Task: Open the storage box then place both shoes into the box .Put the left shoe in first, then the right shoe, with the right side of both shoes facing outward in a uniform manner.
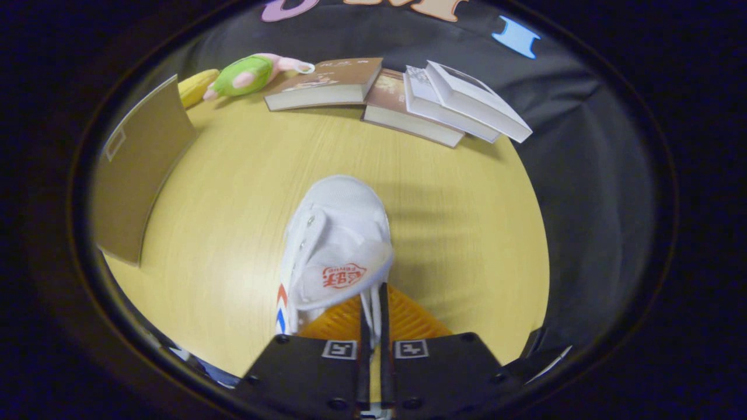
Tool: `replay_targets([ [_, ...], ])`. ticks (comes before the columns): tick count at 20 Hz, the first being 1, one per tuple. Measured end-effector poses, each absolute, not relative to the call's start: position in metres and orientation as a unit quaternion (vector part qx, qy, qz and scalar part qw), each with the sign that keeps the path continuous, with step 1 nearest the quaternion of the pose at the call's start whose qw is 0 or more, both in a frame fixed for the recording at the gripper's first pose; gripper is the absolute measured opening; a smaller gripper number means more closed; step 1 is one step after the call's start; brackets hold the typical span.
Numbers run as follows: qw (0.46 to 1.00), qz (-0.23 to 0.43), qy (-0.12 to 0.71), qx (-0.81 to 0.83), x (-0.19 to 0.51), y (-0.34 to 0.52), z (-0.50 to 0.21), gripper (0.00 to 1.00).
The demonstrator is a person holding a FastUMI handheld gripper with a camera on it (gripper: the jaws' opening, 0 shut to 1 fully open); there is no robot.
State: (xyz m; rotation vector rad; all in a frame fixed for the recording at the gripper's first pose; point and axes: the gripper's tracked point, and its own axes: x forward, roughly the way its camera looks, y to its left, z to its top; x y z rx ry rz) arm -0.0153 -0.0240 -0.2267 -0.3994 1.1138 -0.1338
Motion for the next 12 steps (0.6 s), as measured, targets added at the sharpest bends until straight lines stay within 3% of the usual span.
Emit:
replay_targets([
  [1,0.831,-0.064,0.525,-0.17,-0.016,-0.025,-0.227,0.06],
  [12,0.85,-0.014,0.524,0.046,-0.028,0.024,-0.214,0.04],
])
